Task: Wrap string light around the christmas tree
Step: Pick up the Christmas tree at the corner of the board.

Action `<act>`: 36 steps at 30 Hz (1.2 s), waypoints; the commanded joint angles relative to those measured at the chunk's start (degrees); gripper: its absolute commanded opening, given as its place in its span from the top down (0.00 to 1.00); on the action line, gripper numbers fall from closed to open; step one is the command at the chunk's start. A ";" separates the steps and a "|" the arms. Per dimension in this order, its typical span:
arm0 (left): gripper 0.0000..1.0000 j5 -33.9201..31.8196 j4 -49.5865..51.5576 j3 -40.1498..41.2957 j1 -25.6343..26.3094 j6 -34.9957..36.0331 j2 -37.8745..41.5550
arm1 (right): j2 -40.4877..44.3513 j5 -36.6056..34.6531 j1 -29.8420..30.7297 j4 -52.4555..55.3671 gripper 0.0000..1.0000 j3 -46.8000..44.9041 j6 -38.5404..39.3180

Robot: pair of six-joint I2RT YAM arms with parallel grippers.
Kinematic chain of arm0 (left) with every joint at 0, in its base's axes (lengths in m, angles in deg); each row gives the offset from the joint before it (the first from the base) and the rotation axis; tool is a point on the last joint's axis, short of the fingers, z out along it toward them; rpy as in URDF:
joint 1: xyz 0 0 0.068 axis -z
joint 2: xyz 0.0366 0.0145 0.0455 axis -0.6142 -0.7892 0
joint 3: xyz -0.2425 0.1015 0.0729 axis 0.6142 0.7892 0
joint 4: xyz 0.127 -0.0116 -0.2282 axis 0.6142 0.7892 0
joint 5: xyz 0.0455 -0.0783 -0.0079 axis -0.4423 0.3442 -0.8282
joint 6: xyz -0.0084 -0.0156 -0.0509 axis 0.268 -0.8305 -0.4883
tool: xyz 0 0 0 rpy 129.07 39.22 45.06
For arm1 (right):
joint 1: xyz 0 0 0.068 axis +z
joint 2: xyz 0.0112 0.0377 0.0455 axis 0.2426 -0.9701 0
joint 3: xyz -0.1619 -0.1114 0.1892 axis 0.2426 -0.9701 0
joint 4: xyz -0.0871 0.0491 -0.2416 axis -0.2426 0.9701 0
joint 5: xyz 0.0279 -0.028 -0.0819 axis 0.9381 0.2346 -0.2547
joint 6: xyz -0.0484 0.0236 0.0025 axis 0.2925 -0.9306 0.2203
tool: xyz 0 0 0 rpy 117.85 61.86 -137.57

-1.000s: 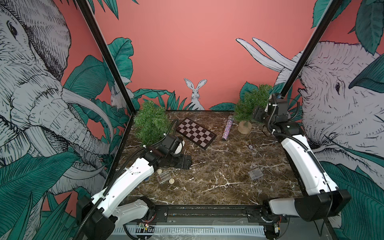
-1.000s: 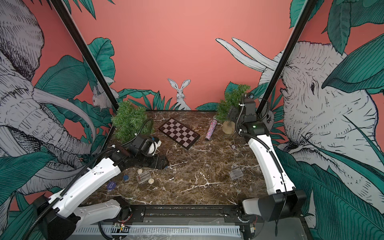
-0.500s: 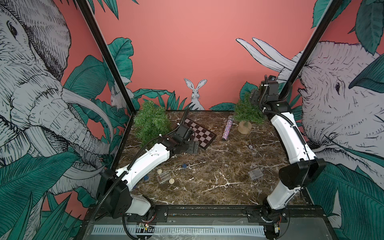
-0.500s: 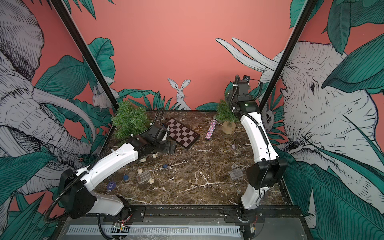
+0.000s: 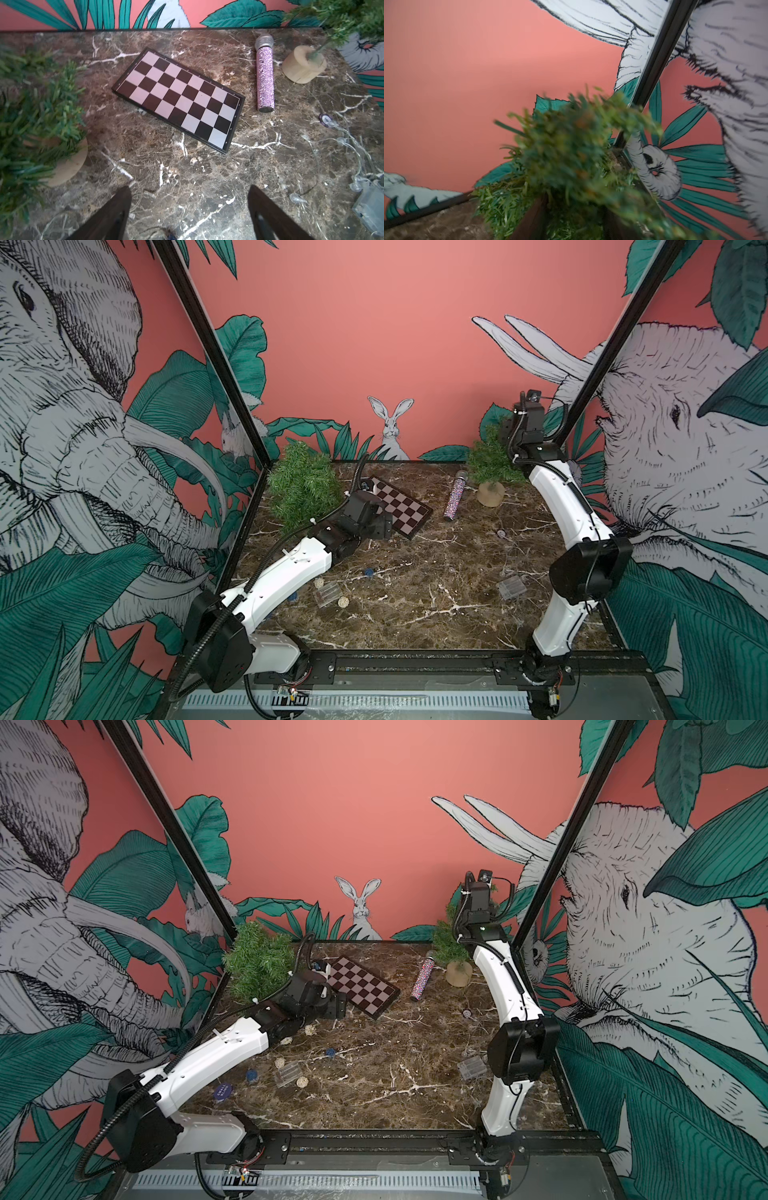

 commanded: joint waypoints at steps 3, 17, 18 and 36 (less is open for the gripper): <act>0.15 1.84 -3.12 0.73 -0.26 0.06 0.76 | 3.27 2.02 -0.30 -7.39 0.90 -3.06 1.86; 0.26 6.88 -7.78 2.01 -0.12 3.50 2.03 | 9.44 7.42 0.44 -5.36 1.00 -2.71 2.73; 0.26 7.26 -8.24 2.02 -0.12 3.53 2.02 | 9.95 7.65 0.42 -5.23 1.00 -2.78 2.81; 0.28 10.01 -11.02 2.20 0.19 3.88 1.15 | 19.38 13.97 1.57 -1.30 1.00 -8.63 1.06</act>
